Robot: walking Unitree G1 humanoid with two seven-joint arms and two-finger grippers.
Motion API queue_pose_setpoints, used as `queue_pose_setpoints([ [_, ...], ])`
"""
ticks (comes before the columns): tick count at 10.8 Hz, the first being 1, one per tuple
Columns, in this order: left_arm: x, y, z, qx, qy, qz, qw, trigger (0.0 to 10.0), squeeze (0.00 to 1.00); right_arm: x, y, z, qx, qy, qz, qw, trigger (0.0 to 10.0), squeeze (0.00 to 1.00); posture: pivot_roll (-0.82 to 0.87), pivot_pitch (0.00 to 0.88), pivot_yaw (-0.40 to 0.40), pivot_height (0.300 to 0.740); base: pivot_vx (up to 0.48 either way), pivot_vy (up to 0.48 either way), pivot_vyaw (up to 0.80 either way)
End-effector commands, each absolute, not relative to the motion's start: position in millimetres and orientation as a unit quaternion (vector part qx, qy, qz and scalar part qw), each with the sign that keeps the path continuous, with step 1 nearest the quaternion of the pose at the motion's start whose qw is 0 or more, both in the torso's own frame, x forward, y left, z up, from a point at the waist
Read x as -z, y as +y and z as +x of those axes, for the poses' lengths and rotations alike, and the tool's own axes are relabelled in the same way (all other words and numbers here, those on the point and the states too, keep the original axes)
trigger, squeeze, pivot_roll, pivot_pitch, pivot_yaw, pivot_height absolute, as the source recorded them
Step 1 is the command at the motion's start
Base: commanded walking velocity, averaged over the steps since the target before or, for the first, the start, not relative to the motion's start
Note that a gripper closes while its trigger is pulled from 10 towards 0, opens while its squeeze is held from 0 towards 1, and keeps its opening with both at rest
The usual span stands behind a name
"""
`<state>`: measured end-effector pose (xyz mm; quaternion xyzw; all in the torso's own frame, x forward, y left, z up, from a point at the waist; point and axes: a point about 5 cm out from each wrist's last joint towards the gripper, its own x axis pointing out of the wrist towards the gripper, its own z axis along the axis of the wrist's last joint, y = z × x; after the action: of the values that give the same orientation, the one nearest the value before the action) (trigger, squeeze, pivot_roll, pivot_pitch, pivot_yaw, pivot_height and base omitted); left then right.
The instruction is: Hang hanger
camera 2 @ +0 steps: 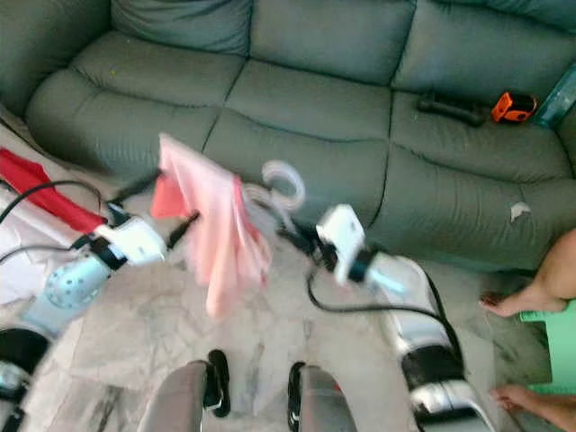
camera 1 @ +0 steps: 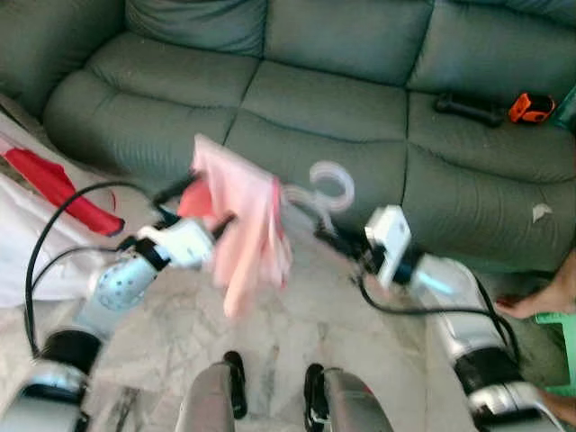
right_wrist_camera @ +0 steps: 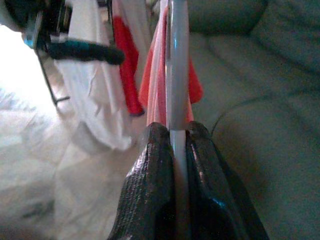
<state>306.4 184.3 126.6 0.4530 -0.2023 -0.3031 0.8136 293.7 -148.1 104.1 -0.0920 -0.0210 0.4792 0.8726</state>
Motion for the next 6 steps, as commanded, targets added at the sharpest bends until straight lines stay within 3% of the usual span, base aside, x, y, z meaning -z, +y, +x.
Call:
queue_pose_setpoints([
  [1,-122.2,178.1,302.0,0.348,-0.205,0.473,0.783,10.0,0.00,-103.8,-145.9,288.8,-0.502,-0.015,-0.088,0.860,10.0,0.00,-0.05,0.246,-0.034,0.740,0.000,0.000,0.00],
  [3,-120.5,173.4,303.8,0.387,-0.206,0.505,0.744,10.0,0.00,-98.3,-145.7,284.3,-0.520,0.005,-0.091,0.849,10.0,0.00,-0.05,0.242,-0.029,0.740,0.000,0.000,0.00],
  [4,-107.6,170.5,300.1,0.425,-0.178,0.513,0.724,4.6,0.00,-100.1,-144.2,282.9,-0.535,0.006,-0.093,0.840,10.0,0.00,-0.05,0.242,-0.029,0.740,0.000,0.000,0.00],
  [5,-97.0,170.4,297.8,0.448,-0.152,0.524,0.708,0.0,0.00,-102.3,-142.5,283.0,-0.549,0.009,-0.101,0.829,10.0,0.00,-0.05,0.237,-0.036,0.740,0.000,0.000,0.00],
  [6,-90.2,171.9,300.5,0.450,-0.127,0.542,0.698,0.0,0.00,-104.0,-141.2,283.8,-0.560,0.013,-0.101,0.822,10.0,0.00,-0.05,0.236,-0.038,0.740,0.000,0.000,0.00],
])
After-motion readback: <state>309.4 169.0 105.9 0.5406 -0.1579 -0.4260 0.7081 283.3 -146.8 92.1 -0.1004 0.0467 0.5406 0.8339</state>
